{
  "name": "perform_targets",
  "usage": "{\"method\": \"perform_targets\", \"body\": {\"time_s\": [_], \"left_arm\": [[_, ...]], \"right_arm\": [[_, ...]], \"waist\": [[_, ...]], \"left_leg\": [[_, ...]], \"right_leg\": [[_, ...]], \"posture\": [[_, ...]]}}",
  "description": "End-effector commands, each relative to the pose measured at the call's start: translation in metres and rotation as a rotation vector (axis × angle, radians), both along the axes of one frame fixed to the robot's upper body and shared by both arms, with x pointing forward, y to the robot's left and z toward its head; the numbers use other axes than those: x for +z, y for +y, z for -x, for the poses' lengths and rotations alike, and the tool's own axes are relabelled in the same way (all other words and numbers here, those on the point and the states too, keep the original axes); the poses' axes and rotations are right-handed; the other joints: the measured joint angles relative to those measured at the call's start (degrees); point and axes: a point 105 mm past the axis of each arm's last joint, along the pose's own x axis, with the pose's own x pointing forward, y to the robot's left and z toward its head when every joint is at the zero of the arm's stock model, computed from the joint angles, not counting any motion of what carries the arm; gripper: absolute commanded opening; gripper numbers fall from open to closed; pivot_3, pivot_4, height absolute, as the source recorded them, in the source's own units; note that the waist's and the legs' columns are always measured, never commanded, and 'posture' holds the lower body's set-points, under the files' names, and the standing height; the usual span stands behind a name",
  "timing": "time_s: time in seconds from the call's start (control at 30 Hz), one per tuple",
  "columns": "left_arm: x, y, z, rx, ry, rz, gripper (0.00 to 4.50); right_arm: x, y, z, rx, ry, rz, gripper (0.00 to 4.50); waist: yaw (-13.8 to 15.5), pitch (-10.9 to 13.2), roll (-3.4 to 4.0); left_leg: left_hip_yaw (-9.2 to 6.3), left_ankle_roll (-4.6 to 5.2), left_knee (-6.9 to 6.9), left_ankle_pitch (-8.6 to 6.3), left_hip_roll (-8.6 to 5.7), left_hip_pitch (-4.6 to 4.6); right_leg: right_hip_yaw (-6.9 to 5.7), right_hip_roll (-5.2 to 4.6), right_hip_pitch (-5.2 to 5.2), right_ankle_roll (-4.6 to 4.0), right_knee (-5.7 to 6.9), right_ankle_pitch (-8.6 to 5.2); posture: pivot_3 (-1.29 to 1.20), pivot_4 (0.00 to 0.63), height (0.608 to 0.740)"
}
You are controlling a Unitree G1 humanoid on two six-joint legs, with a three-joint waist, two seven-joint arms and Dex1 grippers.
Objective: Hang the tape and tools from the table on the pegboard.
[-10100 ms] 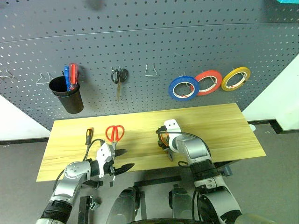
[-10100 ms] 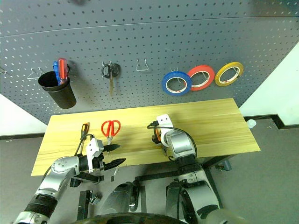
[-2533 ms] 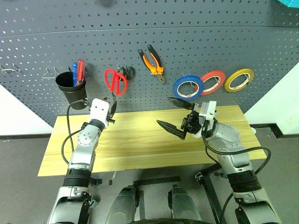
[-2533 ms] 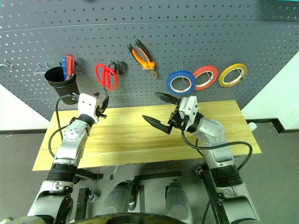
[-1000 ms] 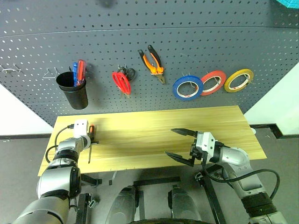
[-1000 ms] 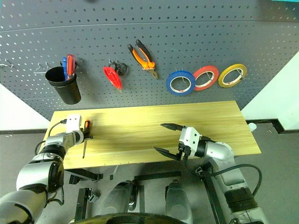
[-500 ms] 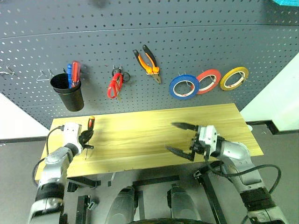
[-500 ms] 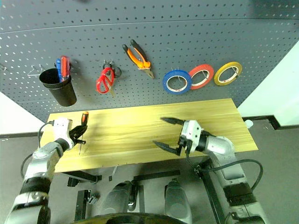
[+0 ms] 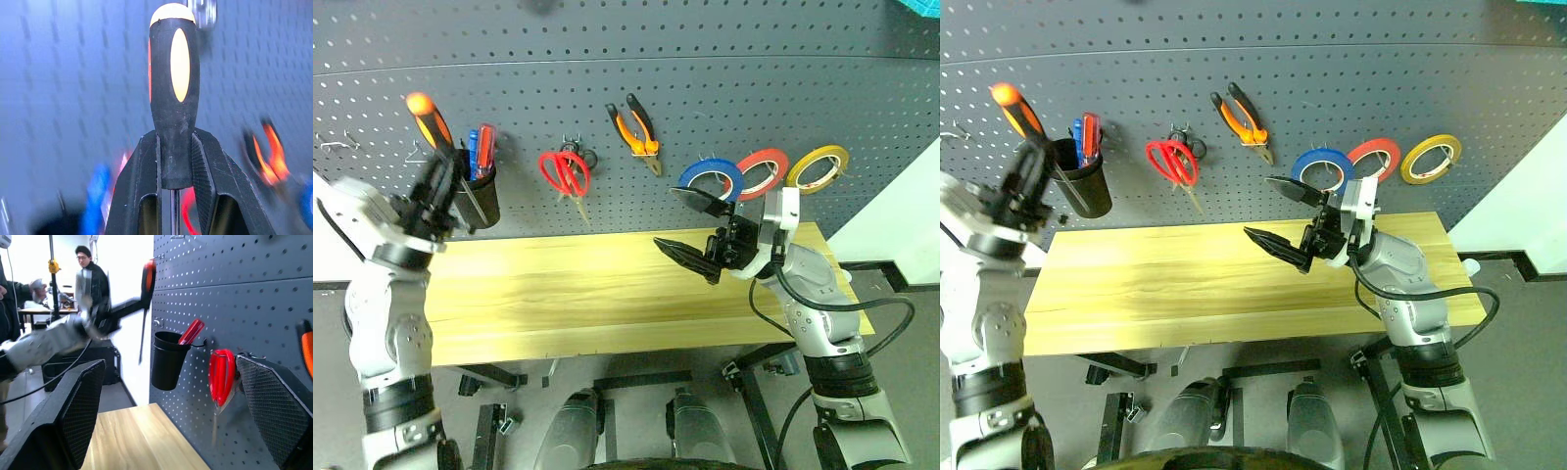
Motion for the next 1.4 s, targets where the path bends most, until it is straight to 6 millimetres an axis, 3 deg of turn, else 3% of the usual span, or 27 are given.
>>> {"method": "perform_targets", "body": {"time_s": [0.03,0.23,0.5,0.8,0.97,1.07,1.2,1.23,1.33,1.4], "left_arm": [[0.033,0.021,-0.002,0.164,-0.126,-0.047,0.48],[0.048,0.034,-0.017,0.272,-0.207,-0.07,0.48],[0.024,0.036,-0.043,0.205,-0.143,0.009,0.48],[0.007,0.046,-0.047,0.253,-0.102,0.053,3.42],[0.007,0.041,-0.03,0.18,-0.112,0.072,3.42],[-0.002,0.018,-0.01,0.001,-0.058,0.031,3.42],[-0.055,-0.03,0.02,-0.225,0.207,-0.195,3.42],[-0.066,-0.035,0.024,-0.239,0.26,-0.221,3.42],[-0.126,-0.039,0.02,-0.15,0.505,-0.345,3.42],[-0.153,-0.04,0.022,-0.122,0.568,-0.419,3.42]], "right_arm": [[0.012,0.003,0.005,0.022,-0.048,-0.021,4.5],[0.014,0.001,0.006,0.037,-0.034,-0.047,4.5],[0.013,-0.004,0.007,0.023,-0.034,-0.048,4.5],[0.006,-0.009,0.008,0.008,-0.024,-0.023,4.5],[-0.008,-0.011,0.007,-0.011,0.003,0.021,4.5],[-0.026,-0.02,0.006,-0.044,0.049,0.048,4.5],[-0.063,-0.034,0.008,-0.111,0.113,0.149,4.5],[-0.072,-0.037,0.008,-0.128,0.121,0.18,4.5],[-0.11,-0.051,0.004,-0.232,0.173,0.327,4.5],[-0.123,-0.057,0.003,-0.254,0.21,0.356,4.5]], "waist": [[-0.1,0.0,0.01],[-0.4,0.0,0.01],[-0.5,-0.1,-0.03],[-1.3,-0.1,-0.05],[-2.1,-0.1,-0.06],[-2.2,-0.1,-0.04],[-2.2,-0.2,-0.01],[-2.0,-0.2,0.01],[-1.5,-0.4,0.14],[-1.5,-0.4,0.16]], "left_leg": [[0.02,0.0,0.01,0.0,-0.01,0.01],[0.12,0.01,0.0,0.02,-0.02,0.02],[0.12,0.01,0.08,0.02,-0.03,0.02],[0.11,0.02,0.1,0.03,-0.03,0.02],[0.1,0.02,0.09,0.03,-0.02,0.02],[0.11,0.02,0.06,0.02,0.01,0.02],[0.11,0.02,0.02,0.01,0.04,0.09],[0.13,0.02,0.0,0.0,0.03,0.14],[0.17,-0.04,0.04,-0.02,0.03,0.36],[0.18,-0.16,0.06,-0.09,0.02,0.41]], "right_leg": [[0.0,0.01,0.0,0.01,0.01,0.01],[-0.04,0.06,-0.01,0.11,0.07,0.05],[-0.05,0.07,0.03,0.18,0.11,0.09],[-0.06,0.07,0.02,0.19,0.16,0.09],[-0.05,0.06,0.02,0.2,0.17,0.09],[-0.03,0.07,-0.01,0.19,0.19,0.09],[0.05,0.05,0.05,0.17,0.16,0.08],[0.07,0.04,0.08,0.16,0.15,0.08],[0.04,0.05,0.19,-0.04,0.15,-0.03],[0.04,0.05,0.26,-0.11,0.1,-0.05]], "posture": [[-0.04,0.1,0.728],[-0.06,0.088,0.728],[-0.08,0.08,0.728],[-0.08,0.079,0.728],[-0.07,0.078,0.728],[-0.06,0.081,0.728],[-0.05,0.082,0.728],[-0.04,0.084,0.728],[-0.03,0.083,0.728],[-0.03,0.081,0.728]]}}
